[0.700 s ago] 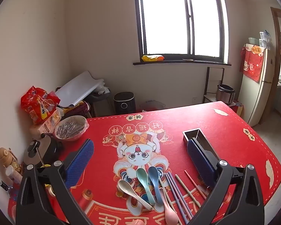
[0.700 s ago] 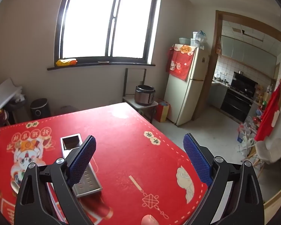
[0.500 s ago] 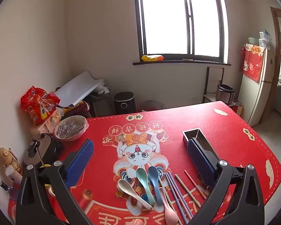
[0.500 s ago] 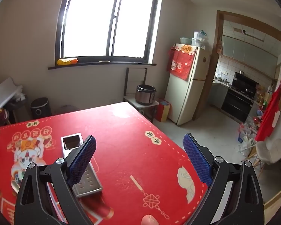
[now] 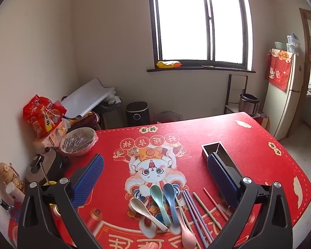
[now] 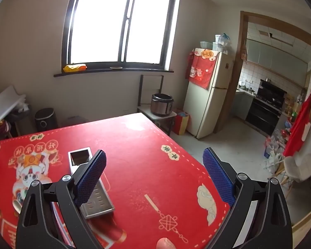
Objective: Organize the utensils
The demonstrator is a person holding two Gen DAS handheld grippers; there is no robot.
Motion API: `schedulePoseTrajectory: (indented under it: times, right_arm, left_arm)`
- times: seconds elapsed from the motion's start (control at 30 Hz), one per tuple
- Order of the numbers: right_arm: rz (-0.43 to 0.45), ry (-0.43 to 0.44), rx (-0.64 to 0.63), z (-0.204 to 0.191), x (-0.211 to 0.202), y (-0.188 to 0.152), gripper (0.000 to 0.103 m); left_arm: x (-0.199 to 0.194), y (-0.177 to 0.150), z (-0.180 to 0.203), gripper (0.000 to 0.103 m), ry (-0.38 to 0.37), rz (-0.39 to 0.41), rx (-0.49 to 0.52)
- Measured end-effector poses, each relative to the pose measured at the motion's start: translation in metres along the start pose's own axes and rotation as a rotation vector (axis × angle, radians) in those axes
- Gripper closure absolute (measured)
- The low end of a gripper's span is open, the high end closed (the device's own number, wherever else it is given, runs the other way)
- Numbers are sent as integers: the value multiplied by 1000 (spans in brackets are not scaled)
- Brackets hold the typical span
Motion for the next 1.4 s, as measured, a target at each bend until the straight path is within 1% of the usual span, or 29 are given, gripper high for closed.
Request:
schedulePoseTrajectory:
  times: [1.4]
  right_arm:
    - [-4, 3, 0, -2, 1, 1, 12]
  left_arm:
    - [1, -3, -1, 5, -6, 0, -1]
Point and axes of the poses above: each gripper's, at about its wrist camera, not at the fingertips, and x roughly the way its jaws point, z to its right, y to its top, the point moved 8 cm from there along x, roughly the way its jaws point, and after that the axes turned 4 degrees about -z, right-handed, at the moved point
